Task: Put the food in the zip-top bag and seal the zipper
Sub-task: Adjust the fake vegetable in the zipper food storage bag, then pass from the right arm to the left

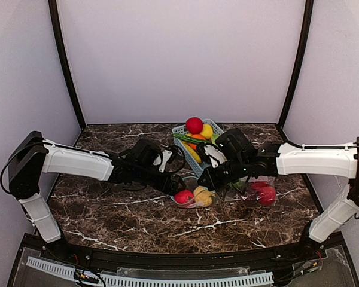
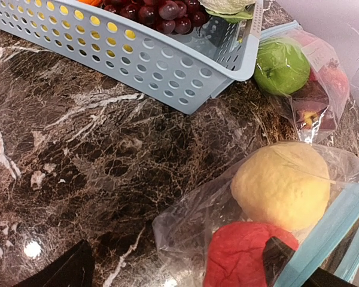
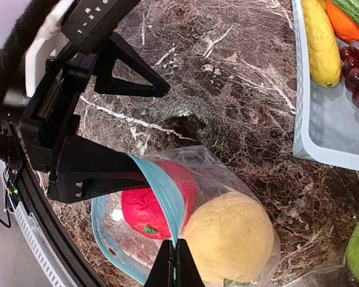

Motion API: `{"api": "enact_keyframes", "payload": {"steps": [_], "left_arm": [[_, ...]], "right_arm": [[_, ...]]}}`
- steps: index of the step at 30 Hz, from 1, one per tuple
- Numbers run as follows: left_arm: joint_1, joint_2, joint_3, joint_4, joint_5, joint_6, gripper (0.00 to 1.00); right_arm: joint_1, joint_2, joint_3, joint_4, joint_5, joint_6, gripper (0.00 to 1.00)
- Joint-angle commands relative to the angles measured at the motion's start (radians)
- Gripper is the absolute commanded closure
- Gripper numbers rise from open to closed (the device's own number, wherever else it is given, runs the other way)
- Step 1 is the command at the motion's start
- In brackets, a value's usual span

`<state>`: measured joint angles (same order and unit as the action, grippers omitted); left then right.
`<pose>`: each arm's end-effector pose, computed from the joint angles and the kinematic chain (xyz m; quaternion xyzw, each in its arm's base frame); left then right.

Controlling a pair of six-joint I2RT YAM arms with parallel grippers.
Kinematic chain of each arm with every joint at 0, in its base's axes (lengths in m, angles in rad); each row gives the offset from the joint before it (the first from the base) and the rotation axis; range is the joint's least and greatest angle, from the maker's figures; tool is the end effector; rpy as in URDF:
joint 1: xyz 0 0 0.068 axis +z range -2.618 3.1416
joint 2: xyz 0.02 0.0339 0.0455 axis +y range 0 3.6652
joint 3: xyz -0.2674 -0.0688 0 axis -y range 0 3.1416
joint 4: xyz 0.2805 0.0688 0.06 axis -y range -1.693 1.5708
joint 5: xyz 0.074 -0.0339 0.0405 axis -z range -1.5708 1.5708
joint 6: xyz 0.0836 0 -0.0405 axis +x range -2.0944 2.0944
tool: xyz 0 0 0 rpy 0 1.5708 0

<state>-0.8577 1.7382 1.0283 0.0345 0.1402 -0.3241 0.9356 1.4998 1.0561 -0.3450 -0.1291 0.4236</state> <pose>0.2782 -0.3395 0.1418 0.2663 0.8594 -0.2930 0.3234 0.2232 0.3209 0.2027 -0.2574 0.8863 0.2854 0.2584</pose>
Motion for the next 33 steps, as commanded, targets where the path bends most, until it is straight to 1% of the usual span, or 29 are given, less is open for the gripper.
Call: {"api": "enact_keyframes", "payload": {"steps": [1, 5, 12, 13, 14, 15, 16, 18, 21, 23, 24, 28, 29, 31, 32, 33], "left_arm": [[-0.004, -0.095, 0.035, -0.053, 0.052, 0.004, 0.01], [-0.003, -0.168, 0.019, -0.050, 0.124, -0.031, 0.01], [-0.004, -0.234, -0.076, -0.082, 0.109, -0.070, 0.01], [-0.002, -0.236, -0.081, -0.092, 0.100, -0.071, 0.03], [-0.002, -0.235, -0.088, -0.098, 0.096, -0.074, 0.09], [-0.001, -0.234, -0.091, -0.107, 0.088, -0.076, 0.13], [0.001, -0.233, -0.098, -0.109, 0.084, -0.082, 0.20], [0.001, -0.228, -0.108, -0.107, 0.073, -0.093, 0.25], [0.003, -0.213, -0.111, -0.093, 0.066, -0.099, 0.30], [0.003, -0.202, -0.105, -0.086, 0.067, -0.099, 0.37], [0.004, -0.195, -0.103, -0.082, 0.069, -0.099, 0.39], [0.005, -0.166, -0.086, -0.074, 0.076, -0.097, 0.49], [0.005, -0.162, -0.078, -0.077, 0.076, -0.095, 0.55], [0.005, -0.152, -0.071, -0.082, 0.077, -0.093, 0.60], [0.006, -0.148, -0.070, -0.079, 0.080, -0.093, 0.63], [0.006, -0.147, -0.070, -0.077, 0.083, -0.093, 0.73]], "right_arm": [[0.008, -0.018, -0.001, 0.006, 0.048, 0.016, 1.00], [0.007, -0.010, -0.004, -0.001, 0.062, 0.033, 1.00], [0.008, -0.010, -0.002, 0.000, 0.060, 0.034, 1.00], [0.007, -0.010, -0.001, 0.001, 0.059, 0.034, 1.00], [0.007, -0.011, -0.002, 0.000, 0.059, 0.034, 1.00], [0.008, -0.012, -0.002, 0.000, 0.057, 0.034, 1.00], [0.008, -0.014, -0.003, 0.000, 0.056, 0.033, 1.00], [0.008, -0.015, -0.004, 0.000, 0.054, 0.033, 1.00], [0.008, -0.015, -0.006, 0.001, 0.050, 0.032, 1.00], [0.008, -0.013, -0.007, 0.002, 0.047, 0.031, 1.00], [0.007, -0.013, -0.006, 0.003, 0.045, 0.031, 1.00], [0.008, -0.015, -0.007, 0.002, 0.046, 0.031, 1.00], [0.008, -0.016, -0.008, 0.003, 0.047, 0.030, 1.00], [0.007, -0.017, -0.008, 0.003, 0.048, 0.031, 1.00], [0.008, -0.017, -0.010, 0.003, 0.048, 0.030, 1.00], [0.008, -0.015, -0.010, 0.004, 0.047, 0.029, 1.00]]}}
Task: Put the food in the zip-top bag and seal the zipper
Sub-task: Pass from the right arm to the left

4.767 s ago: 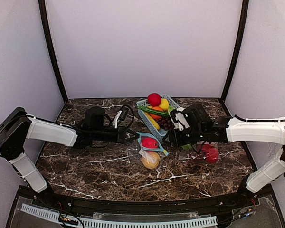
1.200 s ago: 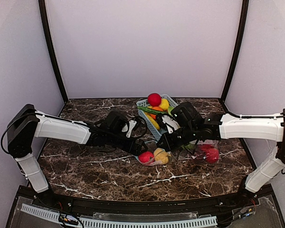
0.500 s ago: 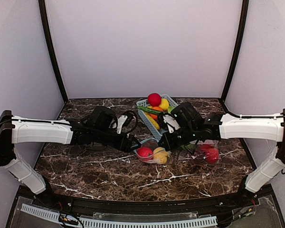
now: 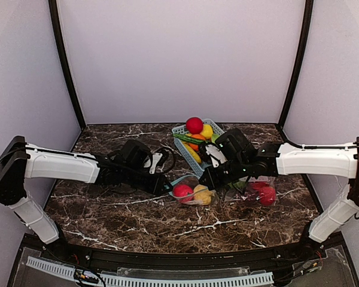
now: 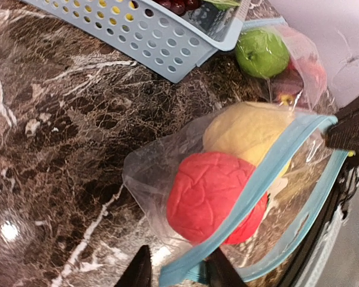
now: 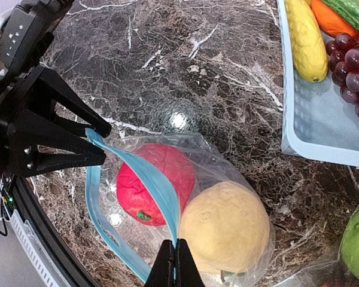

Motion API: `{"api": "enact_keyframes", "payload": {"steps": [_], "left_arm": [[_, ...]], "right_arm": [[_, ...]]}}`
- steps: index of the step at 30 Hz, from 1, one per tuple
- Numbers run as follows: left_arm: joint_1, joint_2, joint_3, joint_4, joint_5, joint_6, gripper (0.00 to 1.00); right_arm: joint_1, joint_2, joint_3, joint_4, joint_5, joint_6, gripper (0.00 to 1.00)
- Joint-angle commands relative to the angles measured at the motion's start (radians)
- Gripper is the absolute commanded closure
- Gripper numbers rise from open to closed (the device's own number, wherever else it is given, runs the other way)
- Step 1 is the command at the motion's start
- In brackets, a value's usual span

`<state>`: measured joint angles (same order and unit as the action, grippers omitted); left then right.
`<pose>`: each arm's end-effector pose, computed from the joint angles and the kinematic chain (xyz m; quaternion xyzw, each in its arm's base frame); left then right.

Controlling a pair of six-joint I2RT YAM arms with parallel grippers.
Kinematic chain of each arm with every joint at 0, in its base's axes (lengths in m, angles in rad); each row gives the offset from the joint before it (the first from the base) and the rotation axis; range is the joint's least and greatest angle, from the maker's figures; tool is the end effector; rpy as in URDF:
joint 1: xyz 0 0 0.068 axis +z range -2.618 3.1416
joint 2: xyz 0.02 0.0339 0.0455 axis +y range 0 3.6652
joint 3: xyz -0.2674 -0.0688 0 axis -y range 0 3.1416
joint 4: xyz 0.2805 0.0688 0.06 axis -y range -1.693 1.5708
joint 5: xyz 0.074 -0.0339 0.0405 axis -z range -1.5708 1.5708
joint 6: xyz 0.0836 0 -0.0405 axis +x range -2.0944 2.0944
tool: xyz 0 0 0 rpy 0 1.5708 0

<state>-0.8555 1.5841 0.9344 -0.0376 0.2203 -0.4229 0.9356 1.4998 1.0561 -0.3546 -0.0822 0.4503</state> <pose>0.2508 -0.3166 0.1603 0.2387 0.8675 -0.3332 0.2818 0.2258 0.3179 0.2013 -0.2374 0.8947 0.2697 0.2653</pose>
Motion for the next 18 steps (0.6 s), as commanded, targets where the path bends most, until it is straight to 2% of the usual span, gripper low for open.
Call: {"api": "enact_keyframes", "payload": {"steps": [1, 3, 4, 6, 9, 11, 14, 18], "left_arm": [[0.003, 0.008, 0.024, -0.002, 0.006, 0.006, 0.83], [0.003, 0.007, 0.024, 0.002, 0.012, 0.006, 0.95], [0.004, 0.006, 0.023, 0.005, 0.022, 0.009, 0.97], [0.003, 0.003, 0.017, 0.022, 0.045, 0.013, 0.99], [0.003, 0.004, 0.015, 0.033, 0.079, 0.015, 0.99], [0.003, 0.009, 0.017, 0.057, 0.092, 0.014, 0.99], [0.003, 0.014, 0.018, 0.063, 0.100, 0.011, 0.99], [0.003, 0.014, 0.017, 0.065, 0.101, 0.007, 0.99]], "right_arm": [[0.008, -0.013, -0.008, 0.012, -0.001, 0.000, 1.00], [0.008, -0.006, -0.002, 0.010, -0.005, -0.006, 1.00], [0.008, 0.001, 0.004, 0.007, -0.003, -0.010, 1.00], [0.009, 0.017, 0.026, -0.007, 0.004, -0.025, 0.84], [0.009, 0.042, 0.049, -0.004, 0.005, -0.053, 0.49], [0.009, 0.064, 0.066, 0.008, 0.003, -0.071, 0.34], [0.011, 0.104, 0.092, 0.022, -0.001, -0.095, 0.19], [0.014, 0.154, 0.104, 0.042, -0.007, -0.109, 0.10]]}}
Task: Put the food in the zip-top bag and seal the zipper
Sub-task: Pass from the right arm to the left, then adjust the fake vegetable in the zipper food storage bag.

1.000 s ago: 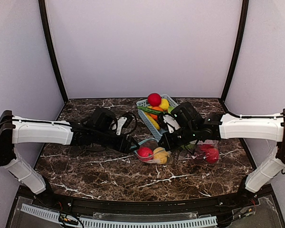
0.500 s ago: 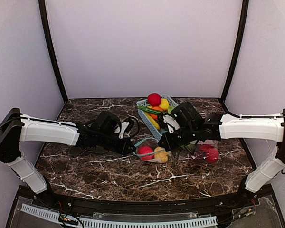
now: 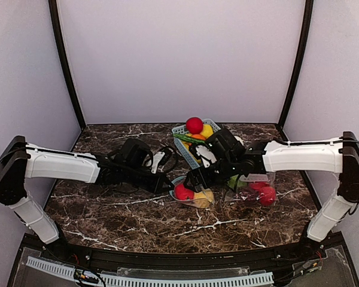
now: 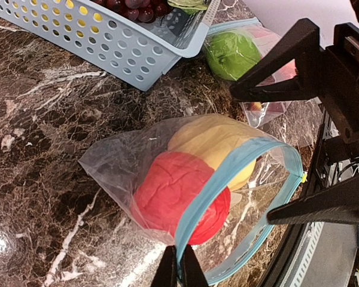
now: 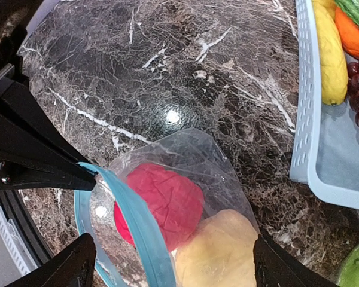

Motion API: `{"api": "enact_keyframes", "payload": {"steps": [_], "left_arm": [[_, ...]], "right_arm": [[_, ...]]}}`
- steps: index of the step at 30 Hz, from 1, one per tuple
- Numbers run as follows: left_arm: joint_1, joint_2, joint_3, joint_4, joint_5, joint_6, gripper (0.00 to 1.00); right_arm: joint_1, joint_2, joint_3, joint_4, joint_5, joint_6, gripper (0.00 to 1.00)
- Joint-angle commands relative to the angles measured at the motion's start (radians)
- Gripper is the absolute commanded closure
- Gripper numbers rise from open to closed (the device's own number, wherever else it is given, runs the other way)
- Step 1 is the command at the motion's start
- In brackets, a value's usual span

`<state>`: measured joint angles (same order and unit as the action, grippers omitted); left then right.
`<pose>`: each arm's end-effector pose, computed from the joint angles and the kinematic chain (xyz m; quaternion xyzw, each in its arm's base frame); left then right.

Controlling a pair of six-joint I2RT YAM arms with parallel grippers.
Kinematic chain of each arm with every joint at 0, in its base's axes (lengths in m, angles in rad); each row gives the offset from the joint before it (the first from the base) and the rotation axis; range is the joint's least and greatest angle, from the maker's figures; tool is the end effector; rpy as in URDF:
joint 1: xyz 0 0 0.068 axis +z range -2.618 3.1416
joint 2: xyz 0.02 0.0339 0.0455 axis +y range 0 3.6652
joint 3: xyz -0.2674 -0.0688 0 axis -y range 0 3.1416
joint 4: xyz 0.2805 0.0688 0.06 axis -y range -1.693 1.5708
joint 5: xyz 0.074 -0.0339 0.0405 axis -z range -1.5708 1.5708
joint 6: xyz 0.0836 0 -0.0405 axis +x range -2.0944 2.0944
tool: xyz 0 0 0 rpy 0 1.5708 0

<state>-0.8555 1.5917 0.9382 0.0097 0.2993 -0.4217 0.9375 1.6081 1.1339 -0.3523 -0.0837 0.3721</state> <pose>0.2489 -0.3241 0.1656 0.2554 0.8494 -0.3706 0.2755 0.2391 0.3374 0.1903 -0.2742 0.8895 0.2522 0.2644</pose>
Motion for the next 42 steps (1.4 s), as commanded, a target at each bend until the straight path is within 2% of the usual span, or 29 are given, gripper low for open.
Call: {"api": "enact_keyframes", "payload": {"steps": [1, 12, 30, 36, 42], "left_arm": [[0.003, 0.007, 0.015, 0.018, 0.022, 0.005, 0.99], [0.004, 0.007, 0.020, 0.015, 0.029, 0.007, 0.99], [0.003, -0.019, 0.027, -0.004, 0.024, 0.015, 0.99], [0.003, -0.027, 0.030, -0.034, 0.009, 0.021, 0.99], [0.033, -0.057, 0.011, -0.068, -0.034, 0.008, 0.99]], "right_arm": [[0.014, 0.054, 0.026, 0.044, -0.007, -0.034, 0.09], [0.021, 0.154, 0.059, 0.055, 0.071, -0.022, 0.05], [0.022, 0.241, 0.114, -0.061, 0.265, 0.048, 0.06], [0.021, 0.236, 0.149, -0.090, 0.232, 0.042, 0.06], [0.021, 0.077, 0.141, -0.057, 0.099, -0.005, 0.03]]}}
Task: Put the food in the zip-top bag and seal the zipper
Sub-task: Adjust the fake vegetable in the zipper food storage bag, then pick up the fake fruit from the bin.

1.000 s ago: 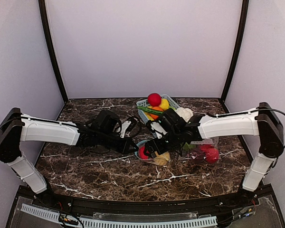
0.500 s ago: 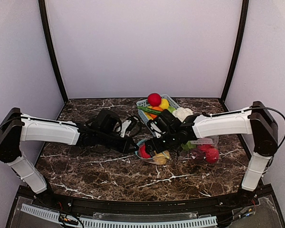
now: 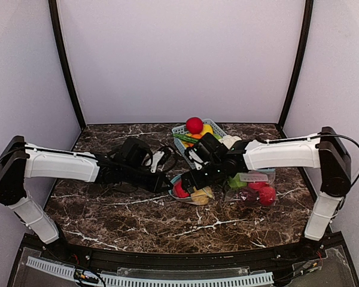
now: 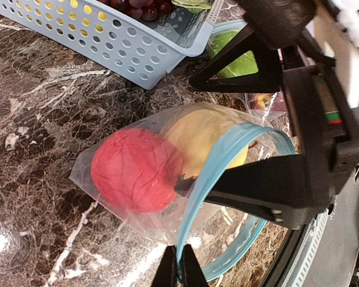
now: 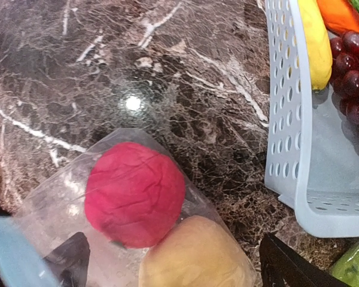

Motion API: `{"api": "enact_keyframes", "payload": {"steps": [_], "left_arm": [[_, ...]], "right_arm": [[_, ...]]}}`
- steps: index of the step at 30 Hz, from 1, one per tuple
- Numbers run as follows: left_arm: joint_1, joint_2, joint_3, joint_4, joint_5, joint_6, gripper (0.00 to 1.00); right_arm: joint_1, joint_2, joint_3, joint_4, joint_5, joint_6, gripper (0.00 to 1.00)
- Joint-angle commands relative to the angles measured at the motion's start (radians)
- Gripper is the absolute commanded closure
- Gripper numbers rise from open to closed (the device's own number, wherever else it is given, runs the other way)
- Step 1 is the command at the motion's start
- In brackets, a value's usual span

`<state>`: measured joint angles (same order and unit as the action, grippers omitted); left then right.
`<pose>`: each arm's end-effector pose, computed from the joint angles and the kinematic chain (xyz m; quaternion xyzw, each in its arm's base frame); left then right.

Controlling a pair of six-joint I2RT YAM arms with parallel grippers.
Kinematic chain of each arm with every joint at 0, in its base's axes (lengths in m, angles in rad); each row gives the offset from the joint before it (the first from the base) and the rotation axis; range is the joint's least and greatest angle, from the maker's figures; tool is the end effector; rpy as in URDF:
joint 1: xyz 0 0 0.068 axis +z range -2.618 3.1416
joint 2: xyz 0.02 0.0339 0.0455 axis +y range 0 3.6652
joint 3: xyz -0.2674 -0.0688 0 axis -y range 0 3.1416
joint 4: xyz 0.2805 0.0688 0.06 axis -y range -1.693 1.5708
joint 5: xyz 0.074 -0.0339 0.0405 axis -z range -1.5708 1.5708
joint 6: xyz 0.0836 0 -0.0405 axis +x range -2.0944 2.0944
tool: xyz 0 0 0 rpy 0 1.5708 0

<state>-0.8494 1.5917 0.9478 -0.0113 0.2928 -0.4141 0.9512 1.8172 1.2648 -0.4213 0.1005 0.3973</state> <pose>0.2514 -0.3224 0.1666 0.2546 0.8526 -0.3638 0.2756 0.2646 0.3565 0.1467 -0.2468 0.9222 0.1459 0.2594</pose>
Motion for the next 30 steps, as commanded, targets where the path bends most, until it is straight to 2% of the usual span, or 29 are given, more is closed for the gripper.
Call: {"api": "enact_keyframes", "payload": {"steps": [1, 7, 15, 24, 30], "left_arm": [[0.051, -0.071, -0.014, -0.043, -0.012, -0.015, 0.99], [0.163, -0.128, -0.076, -0.021, 0.091, -0.036, 0.99], [0.241, -0.155, -0.005, -0.204, 0.149, 0.081, 0.99], [0.308, -0.140, 0.105, -0.334, 0.186, 0.212, 0.99], [0.312, -0.139, 0.125, -0.352, 0.126, 0.279, 0.99]], "right_arm": [[0.007, -0.170, 0.004, 0.019, -0.095, -0.038, 0.02], [-0.010, -0.353, -0.009, -0.043, -0.105, -0.048, 0.01], [-0.091, -0.491, -0.117, -0.066, -0.060, -0.029, 0.01], [-0.193, -0.466, -0.173, -0.055, -0.074, -0.006, 0.04], [-0.226, -0.368, -0.094, -0.059, -0.048, -0.035, 0.06]]}}
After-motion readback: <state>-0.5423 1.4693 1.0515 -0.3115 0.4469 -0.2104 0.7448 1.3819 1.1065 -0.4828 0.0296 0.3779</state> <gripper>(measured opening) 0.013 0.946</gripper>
